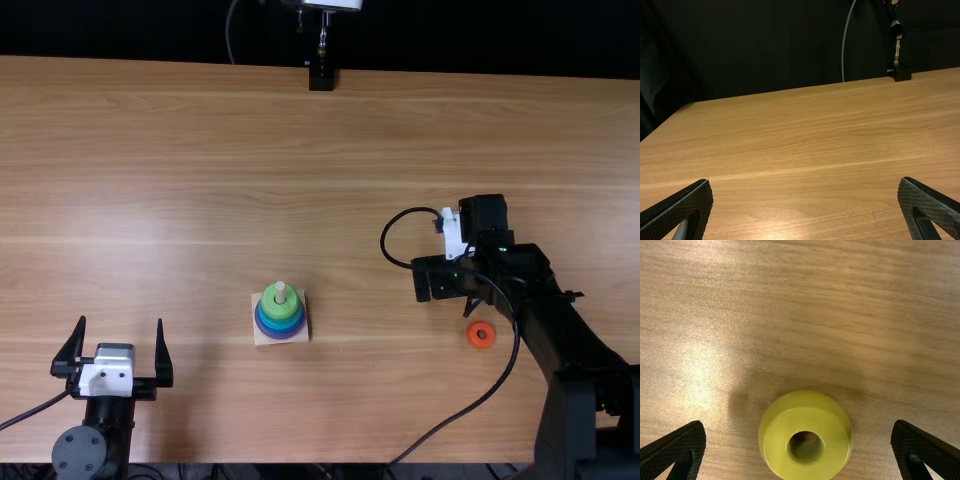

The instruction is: Build the Hanoi tower: stack the rings onto the peg from bottom to top in this color order: purple, dark blue, light blue, dark green, light green, yellow, orange.

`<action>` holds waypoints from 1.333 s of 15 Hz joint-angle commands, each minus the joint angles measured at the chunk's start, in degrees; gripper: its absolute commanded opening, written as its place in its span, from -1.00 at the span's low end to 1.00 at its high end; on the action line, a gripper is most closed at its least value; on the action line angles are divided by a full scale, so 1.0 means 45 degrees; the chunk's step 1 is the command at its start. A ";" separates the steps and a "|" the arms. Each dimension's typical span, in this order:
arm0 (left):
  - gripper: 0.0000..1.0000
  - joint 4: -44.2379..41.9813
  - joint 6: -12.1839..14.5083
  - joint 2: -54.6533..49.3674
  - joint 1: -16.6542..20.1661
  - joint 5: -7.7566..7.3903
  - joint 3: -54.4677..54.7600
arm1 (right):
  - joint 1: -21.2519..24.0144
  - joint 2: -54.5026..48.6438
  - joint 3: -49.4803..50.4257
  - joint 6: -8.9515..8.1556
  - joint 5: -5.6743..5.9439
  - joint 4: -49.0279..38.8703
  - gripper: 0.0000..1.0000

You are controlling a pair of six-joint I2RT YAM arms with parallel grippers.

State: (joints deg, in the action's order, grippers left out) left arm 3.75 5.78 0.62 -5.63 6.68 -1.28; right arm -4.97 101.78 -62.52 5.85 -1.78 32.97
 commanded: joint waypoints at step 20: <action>1.00 0.0058 0.0051 -0.0138 -0.0019 0.0040 0.0284 | -0.0008 0.0762 0.0183 0.0013 -0.0073 0.0023 -1.00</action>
State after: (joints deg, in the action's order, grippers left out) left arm 3.73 5.74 0.62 -5.63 6.70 -1.28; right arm -4.97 104.36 -62.48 5.89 -1.72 33.17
